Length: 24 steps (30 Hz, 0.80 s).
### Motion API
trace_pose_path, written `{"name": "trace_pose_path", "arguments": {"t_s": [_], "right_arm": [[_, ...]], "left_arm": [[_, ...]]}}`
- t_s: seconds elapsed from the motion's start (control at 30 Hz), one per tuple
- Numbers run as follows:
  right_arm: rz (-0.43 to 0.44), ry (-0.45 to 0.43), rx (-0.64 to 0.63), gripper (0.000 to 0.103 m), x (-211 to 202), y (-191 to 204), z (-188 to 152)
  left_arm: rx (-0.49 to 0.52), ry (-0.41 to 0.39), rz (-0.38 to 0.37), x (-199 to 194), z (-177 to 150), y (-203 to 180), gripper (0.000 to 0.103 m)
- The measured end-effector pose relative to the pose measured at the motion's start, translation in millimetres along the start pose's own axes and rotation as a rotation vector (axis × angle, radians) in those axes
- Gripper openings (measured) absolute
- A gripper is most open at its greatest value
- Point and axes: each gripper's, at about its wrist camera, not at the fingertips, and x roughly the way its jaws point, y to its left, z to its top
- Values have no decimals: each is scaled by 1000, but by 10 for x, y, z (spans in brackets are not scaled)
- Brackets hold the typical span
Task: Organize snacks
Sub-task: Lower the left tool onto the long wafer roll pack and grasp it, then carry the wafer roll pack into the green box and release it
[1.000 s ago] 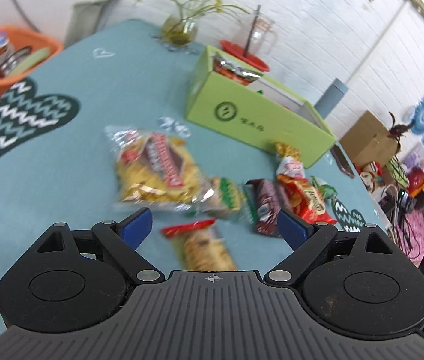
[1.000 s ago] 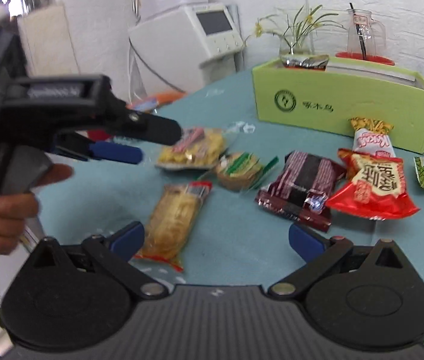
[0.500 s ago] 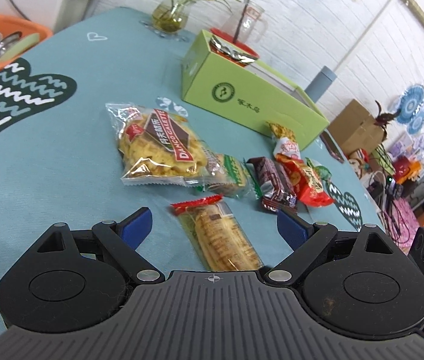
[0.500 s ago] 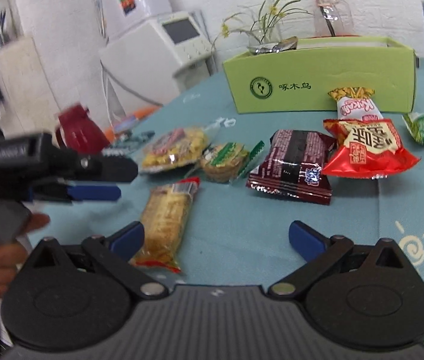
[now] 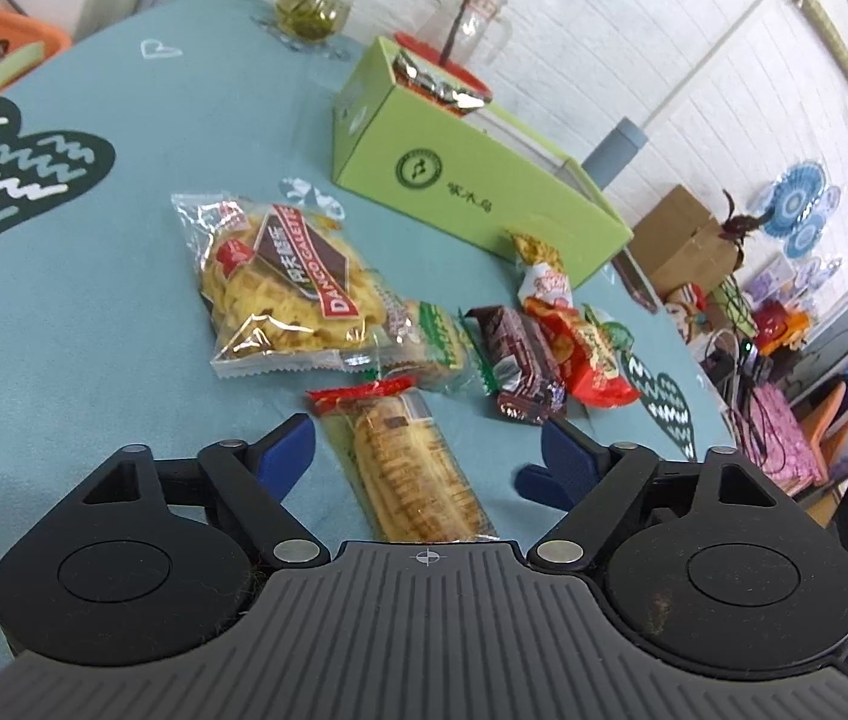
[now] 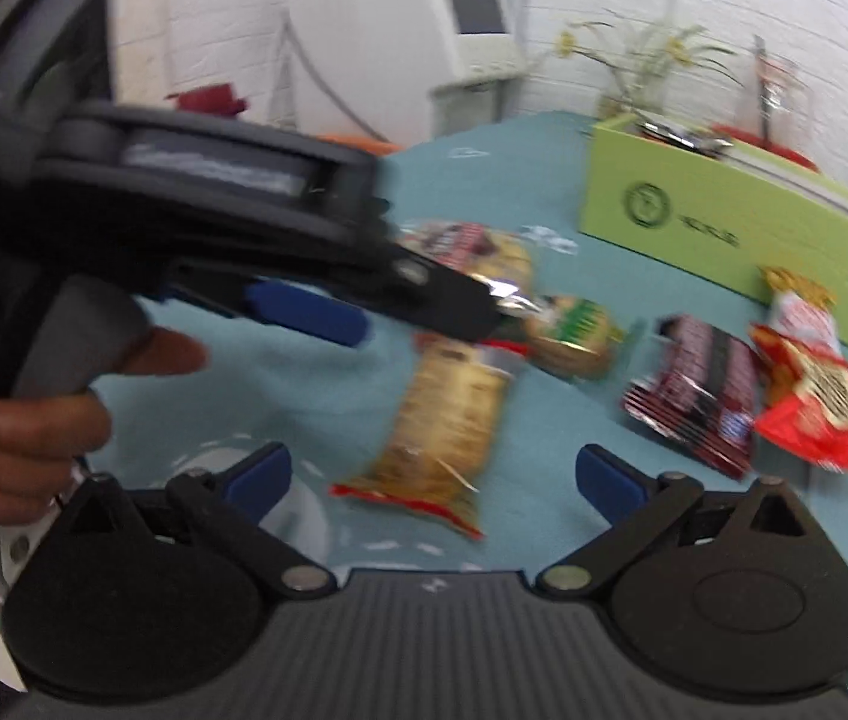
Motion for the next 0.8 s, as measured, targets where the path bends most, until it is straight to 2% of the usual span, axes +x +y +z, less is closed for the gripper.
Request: {"name": "trace_pose_path", "arguments": {"t_s": [0.07, 0.1, 0.2, 0.23, 0.27, 0.33, 0.43, 0.57, 0.8], "right_arm": [[-4, 7, 11, 88, 100, -28, 15], [-5, 15, 23, 76, 137, -62, 10], [6, -2, 30, 69, 158, -121, -28], [16, -8, 27, 57, 143, -134, -32], [17, -11, 32, 55, 125, -144, -34], [30, -20, 52, 54, 79, -202, -54], [50, -48, 100, 54, -71, -353, -75], [33, -108, 119, 55, -337, -506, -36], [-39, -211, 95, 56, -415, -1094, 325]], "left_arm": [[10, 33, -6, 44, -15, -14, 63], [9, 48, -3, 65, -29, -13, 62], [15, 81, 13, 149, -79, -16, 47], [27, 81, 23, 168, -88, -41, 32], [46, 82, 52, 181, -95, -75, 15], [61, 78, 73, 186, -96, -129, 10], [49, 79, 45, 180, -64, -234, 9], [52, 48, 12, 185, 75, -464, 9], [124, -7, 2, 575, 824, -1019, 6]]}}
